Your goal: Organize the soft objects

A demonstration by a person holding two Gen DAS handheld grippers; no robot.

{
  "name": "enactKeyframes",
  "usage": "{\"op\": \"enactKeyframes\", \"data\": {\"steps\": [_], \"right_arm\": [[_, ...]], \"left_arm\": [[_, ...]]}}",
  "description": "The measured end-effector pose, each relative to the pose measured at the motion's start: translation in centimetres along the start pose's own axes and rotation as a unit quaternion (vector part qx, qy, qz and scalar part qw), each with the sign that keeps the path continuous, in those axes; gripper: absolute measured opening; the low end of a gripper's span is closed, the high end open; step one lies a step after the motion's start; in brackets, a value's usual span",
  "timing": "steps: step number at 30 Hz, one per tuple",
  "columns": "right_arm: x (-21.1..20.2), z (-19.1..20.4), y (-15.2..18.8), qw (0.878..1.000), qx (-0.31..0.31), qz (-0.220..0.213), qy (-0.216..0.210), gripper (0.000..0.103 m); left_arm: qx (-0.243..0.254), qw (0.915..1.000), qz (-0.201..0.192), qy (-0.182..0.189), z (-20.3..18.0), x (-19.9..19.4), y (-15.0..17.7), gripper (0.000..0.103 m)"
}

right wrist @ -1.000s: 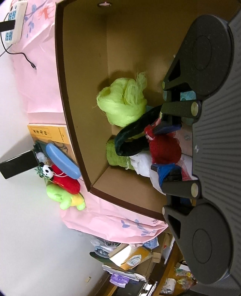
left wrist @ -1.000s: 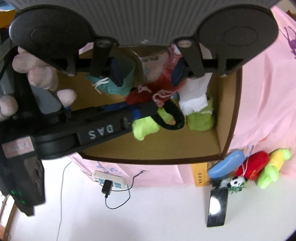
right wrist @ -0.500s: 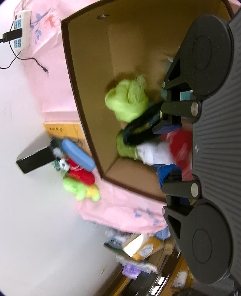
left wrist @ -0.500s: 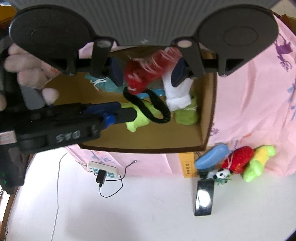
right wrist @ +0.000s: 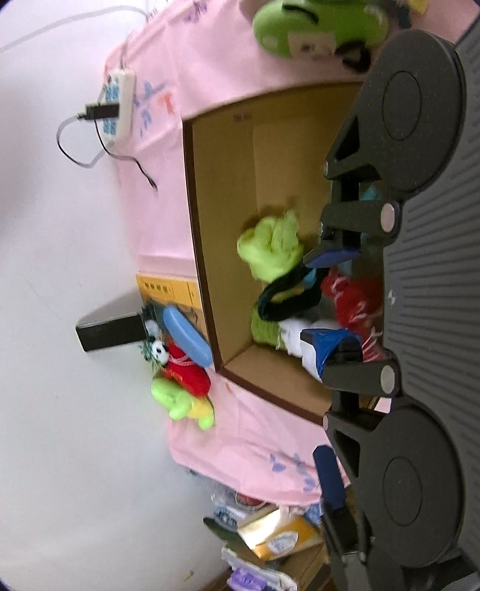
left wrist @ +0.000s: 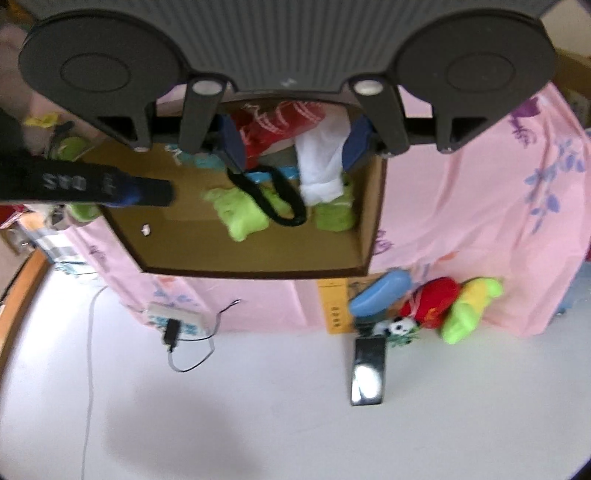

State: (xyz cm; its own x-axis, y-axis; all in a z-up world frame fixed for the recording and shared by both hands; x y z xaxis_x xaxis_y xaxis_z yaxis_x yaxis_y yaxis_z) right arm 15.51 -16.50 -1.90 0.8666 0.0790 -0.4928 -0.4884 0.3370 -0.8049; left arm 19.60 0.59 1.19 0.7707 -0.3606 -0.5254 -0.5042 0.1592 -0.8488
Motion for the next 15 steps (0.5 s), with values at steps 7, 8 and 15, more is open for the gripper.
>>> {"op": "enactKeyframes", "data": {"steps": [7, 8, 15], "right_arm": [[-2.1, -0.4, 1.8, 0.997, -0.034, 0.005, 0.076, 0.02], [-2.2, -0.5, 2.0, 0.997, -0.029, 0.006, 0.078, 0.02], [-3.3, -1.2, 2.9, 0.995, -0.01, 0.018, 0.099, 0.02]], "left_arm": [[0.003, 0.9981, 0.028, -0.055, -0.9, 0.4, 0.9, 0.057], [0.004, 0.9979, 0.03, -0.057, -1.0, 0.5, 1.0, 0.058], [0.015, 0.995, 0.039, -0.09, -2.0, 0.5, 1.5, 0.061]]}}
Point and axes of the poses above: each gripper's, at about its wrist camera, not at the fingertips, and x roughly the way its jaws point, z to its left, y to its underside, the point moved 6 cm from there along x, roughly the way its jaws point, and after that the axes turned 13 degrees about -z, right-handed, at the moved point
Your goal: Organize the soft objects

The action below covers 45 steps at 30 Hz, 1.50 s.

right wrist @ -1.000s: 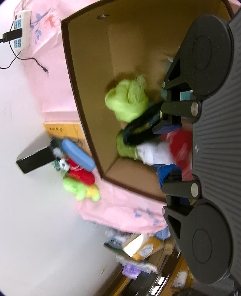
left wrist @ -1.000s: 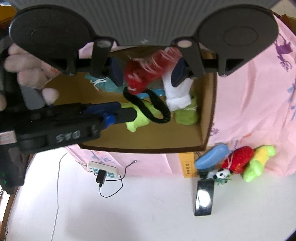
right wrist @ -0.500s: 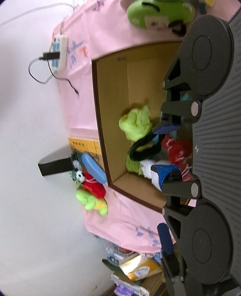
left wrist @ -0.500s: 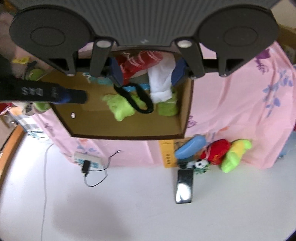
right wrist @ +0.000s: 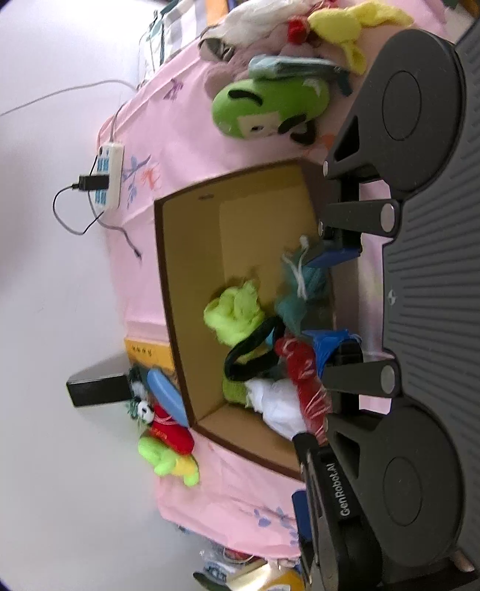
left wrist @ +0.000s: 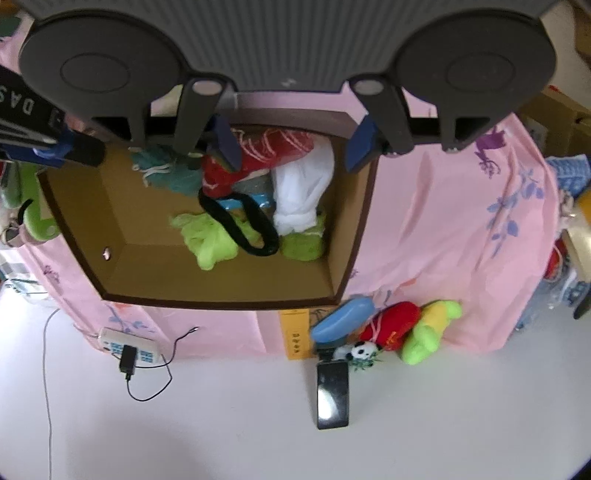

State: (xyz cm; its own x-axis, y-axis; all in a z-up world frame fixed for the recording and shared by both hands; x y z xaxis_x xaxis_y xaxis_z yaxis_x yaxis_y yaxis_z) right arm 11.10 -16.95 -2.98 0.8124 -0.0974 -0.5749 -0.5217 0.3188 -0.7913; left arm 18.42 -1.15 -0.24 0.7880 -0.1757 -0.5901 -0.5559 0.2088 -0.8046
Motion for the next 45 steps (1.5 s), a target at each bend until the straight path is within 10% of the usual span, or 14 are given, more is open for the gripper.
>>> {"op": "enactKeyframes", "data": {"steps": [45], "right_arm": [[4.1, 0.2, -2.5, 1.0, 0.0, 0.003, 0.025, 0.022]], "left_arm": [[0.012, 0.9996, 0.026, -0.003, -0.5, 5.2, -3.0, 0.061]]}}
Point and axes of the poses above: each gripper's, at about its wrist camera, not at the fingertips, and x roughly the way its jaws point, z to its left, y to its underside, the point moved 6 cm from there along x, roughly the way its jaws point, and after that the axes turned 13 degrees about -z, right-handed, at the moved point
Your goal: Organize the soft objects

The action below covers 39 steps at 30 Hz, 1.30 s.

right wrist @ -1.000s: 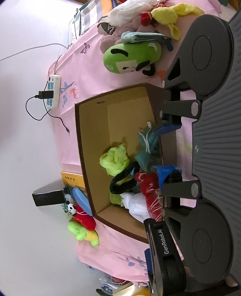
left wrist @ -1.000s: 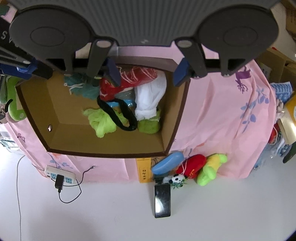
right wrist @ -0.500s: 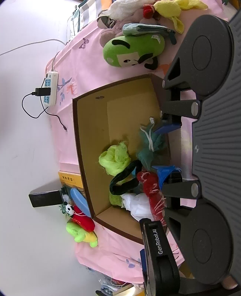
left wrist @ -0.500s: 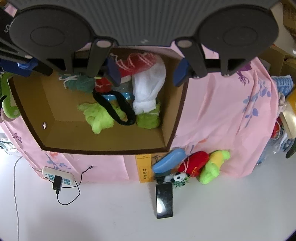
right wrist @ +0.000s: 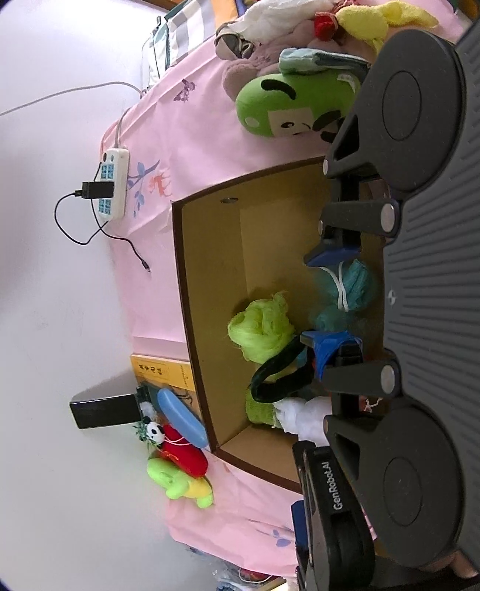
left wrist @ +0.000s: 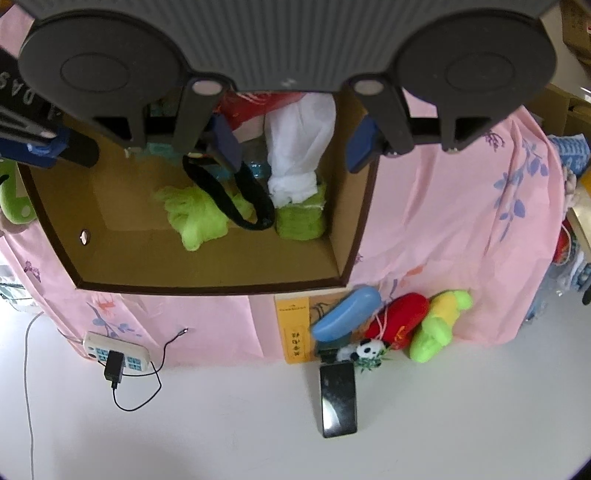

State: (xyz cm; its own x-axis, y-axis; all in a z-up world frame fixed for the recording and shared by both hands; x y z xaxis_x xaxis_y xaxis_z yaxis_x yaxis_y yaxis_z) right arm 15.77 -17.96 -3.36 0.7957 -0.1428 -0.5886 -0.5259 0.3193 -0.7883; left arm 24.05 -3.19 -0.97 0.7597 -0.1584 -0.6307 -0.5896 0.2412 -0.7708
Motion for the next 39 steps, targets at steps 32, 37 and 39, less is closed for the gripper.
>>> {"op": "enactKeyframes", "data": {"steps": [32, 37, 39], "right_arm": [[-1.8, 1.9, 2.5, 0.997, -0.036, 0.062, -0.034, 0.022], [-2.0, 1.8, 4.2, 0.994, -0.027, 0.102, -0.037, 0.022], [-1.9, 1.8, 5.0, 0.992, -0.028, 0.116, -0.031, 0.022]], "left_arm": [[0.009, 0.9985, 0.04, 0.037, 1.3, -3.1, 2.7, 0.062], [0.012, 0.9951, 0.086, 0.048, 1.3, -3.0, 5.3, 0.062], [0.008, 0.9933, 0.103, 0.051, 1.2, -2.6, 6.4, 0.062]]}}
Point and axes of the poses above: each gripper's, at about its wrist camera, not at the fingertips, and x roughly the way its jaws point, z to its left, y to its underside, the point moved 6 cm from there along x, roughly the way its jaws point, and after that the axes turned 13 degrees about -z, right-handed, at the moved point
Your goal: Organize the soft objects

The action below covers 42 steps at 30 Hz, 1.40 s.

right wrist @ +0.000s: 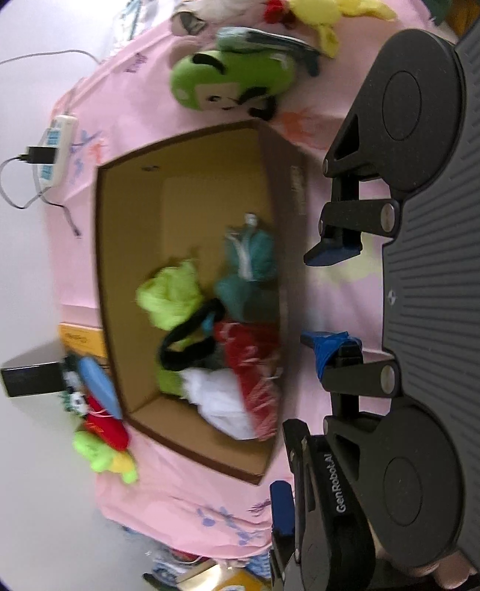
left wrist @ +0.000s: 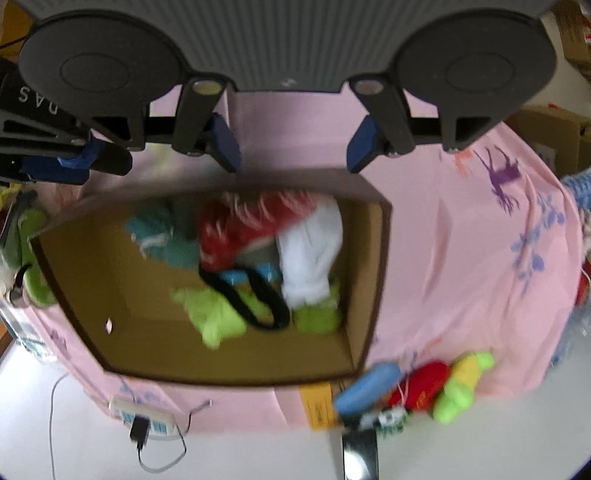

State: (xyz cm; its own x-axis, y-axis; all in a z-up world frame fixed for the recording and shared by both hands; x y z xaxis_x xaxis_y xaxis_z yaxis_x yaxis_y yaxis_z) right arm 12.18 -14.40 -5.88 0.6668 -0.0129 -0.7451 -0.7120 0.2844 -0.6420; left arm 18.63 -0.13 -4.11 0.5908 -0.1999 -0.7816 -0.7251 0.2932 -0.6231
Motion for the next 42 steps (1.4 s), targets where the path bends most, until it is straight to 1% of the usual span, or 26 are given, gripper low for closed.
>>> {"op": "enactKeyframes", "data": {"steps": [7, 14, 20, 24, 27, 29, 31, 33, 35, 39, 42], "right_arm": [[0.8, -0.2, 2.0, 0.999, 0.022, 0.041, 0.004, 0.022], [0.9, -0.2, 2.4, 0.998, 0.03, 0.049, 0.001, 0.023], [1.0, -0.1, 2.8, 0.997, 0.033, 0.07, -0.005, 0.023], [1.5, -0.4, 4.0, 0.994, 0.036, 0.106, -0.014, 0.023], [1.7, -0.7, 5.2, 0.992, 0.031, 0.119, -0.01, 0.023], [1.9, -0.6, 5.8, 0.992, 0.024, 0.122, -0.011, 0.023], [2.1, -0.4, 6.1, 0.994, 0.003, 0.111, -0.004, 0.023], [2.1, -0.5, 6.2, 0.995, -0.017, 0.095, 0.009, 0.023], [2.2, -0.8, 6.4, 0.996, -0.023, 0.089, 0.017, 0.023], [2.0, -1.2, 6.6, 0.996, -0.021, 0.091, 0.013, 0.023], [1.7, -0.8, 6.3, 0.996, -0.029, 0.078, 0.002, 0.023]], "left_arm": [[-0.001, 0.9986, 0.052, 0.009, -0.2, 1.6, 2.7, 0.062], [-0.003, 0.9983, 0.058, 0.003, -0.1, 1.6, 3.1, 0.062], [0.006, 0.9969, 0.077, 0.013, -0.4, 1.8, 4.1, 0.062], [0.016, 0.9936, 0.107, 0.033, -0.5, 2.3, 5.9, 0.062], [0.026, 0.9923, 0.117, 0.03, -0.6, 2.6, 7.1, 0.062], [0.028, 0.9924, 0.115, 0.033, -0.6, 2.7, 7.7, 0.062], [0.031, 0.994, 0.099, 0.035, -0.8, 2.7, 8.0, 0.062], [0.038, 0.9953, 0.085, 0.028, -0.9, 2.6, 8.3, 0.062], [0.044, 0.9959, 0.076, 0.019, -0.9, 2.7, 8.5, 0.062], [0.04, 0.997, 0.066, 0.006, -0.9, 2.5, 8.6, 0.062], [0.036, 0.9983, 0.047, -0.006, -0.8, 1.9, 8.1, 0.062]]}}
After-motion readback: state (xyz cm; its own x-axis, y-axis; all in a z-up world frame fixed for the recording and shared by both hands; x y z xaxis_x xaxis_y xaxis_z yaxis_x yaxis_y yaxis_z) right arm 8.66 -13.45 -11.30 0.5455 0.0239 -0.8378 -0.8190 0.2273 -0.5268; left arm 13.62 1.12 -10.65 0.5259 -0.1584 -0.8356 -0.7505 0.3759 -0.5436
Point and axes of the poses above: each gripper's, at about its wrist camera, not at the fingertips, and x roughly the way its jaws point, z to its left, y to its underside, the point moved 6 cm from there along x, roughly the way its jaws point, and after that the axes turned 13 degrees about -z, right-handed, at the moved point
